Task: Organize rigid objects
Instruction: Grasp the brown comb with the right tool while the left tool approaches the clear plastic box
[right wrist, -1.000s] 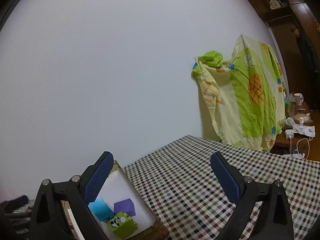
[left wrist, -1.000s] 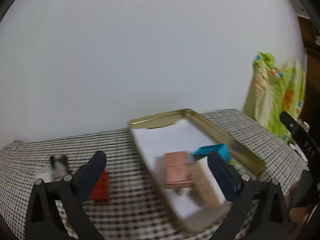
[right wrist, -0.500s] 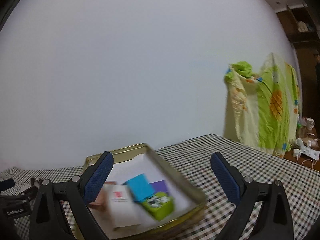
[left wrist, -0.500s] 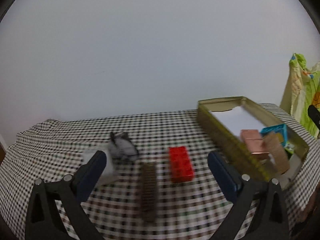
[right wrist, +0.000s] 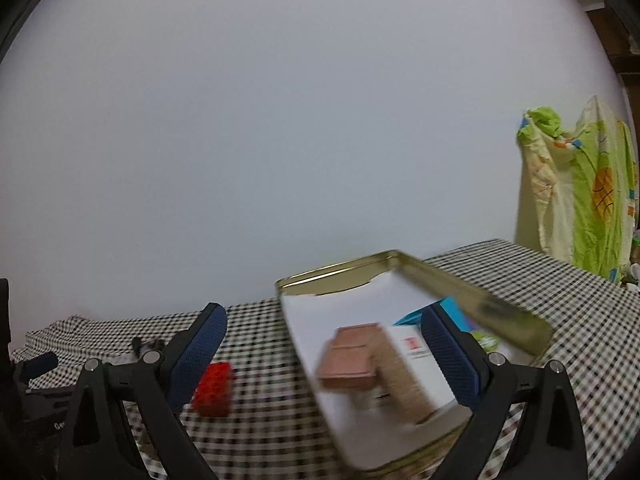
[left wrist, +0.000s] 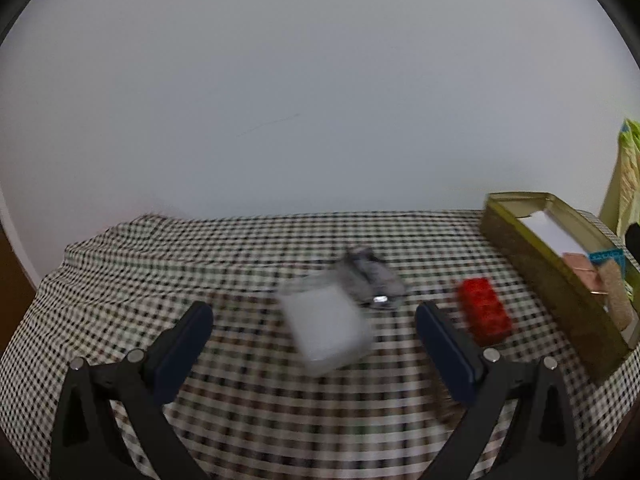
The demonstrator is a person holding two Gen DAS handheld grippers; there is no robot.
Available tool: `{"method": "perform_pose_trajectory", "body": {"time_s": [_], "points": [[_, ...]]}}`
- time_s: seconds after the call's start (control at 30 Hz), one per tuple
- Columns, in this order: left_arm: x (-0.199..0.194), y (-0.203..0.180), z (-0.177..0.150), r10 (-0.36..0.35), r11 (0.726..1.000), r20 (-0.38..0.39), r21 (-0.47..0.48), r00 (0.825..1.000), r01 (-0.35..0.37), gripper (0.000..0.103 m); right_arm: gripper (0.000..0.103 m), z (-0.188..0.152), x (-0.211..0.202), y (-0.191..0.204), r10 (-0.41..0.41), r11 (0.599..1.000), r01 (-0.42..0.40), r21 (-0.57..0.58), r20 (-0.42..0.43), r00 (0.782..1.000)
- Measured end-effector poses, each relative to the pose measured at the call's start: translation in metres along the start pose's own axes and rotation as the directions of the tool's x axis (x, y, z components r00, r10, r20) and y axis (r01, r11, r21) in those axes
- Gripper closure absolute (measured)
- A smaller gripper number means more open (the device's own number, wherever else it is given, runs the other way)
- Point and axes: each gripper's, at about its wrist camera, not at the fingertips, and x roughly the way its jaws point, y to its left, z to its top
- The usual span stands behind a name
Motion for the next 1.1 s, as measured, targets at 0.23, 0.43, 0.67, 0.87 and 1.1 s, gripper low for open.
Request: {"method": "perform_pose_trajectory", "body": {"time_s": [0.23, 0.43, 0.67, 0.87, 1.1], "points": [[0.011, 0.052, -0.002, 0.033, 0.996, -0.065, -0.084, 0.997, -0.038, 0.001, 0.004, -0.004, 0.009, 0.024, 0.035, 0.999, -0.036, -0.019, -0.054, 0.998], [0.018, 0.074, -0.005, 0.056, 0.991, -0.112, -0.117, 0.992, -0.069, 0.001, 0.004, -0.013, 0.022, 0.056, 0.103, 0.993, -0.113, -0.044, -0.173, 0.979], [0.028, 0.083, -0.003, 0.085, 0.984, -0.15, -0.141, 0.985, -0.107, 0.001, 0.009, -0.036, 0.033, 0.105, 0.169, 0.973, -0.212, -0.086, -0.358, 0.918], [0.027, 0.079, -0.001, 0.137, 0.982, -0.131, -0.113, 0.982, -0.152, 0.001, 0.026, -0.05, 0.052, 0.128, 0.153, 0.967, -0.234, -0.106, -0.494, 0.856], [0.026, 0.07, 0.0, 0.176, 0.979, -0.107, -0.089, 0.978, -0.186, 0.001, 0.038, -0.067, 0.072, 0.144, 0.094, 0.968, -0.214, -0.13, -0.604, 0.792]]}}
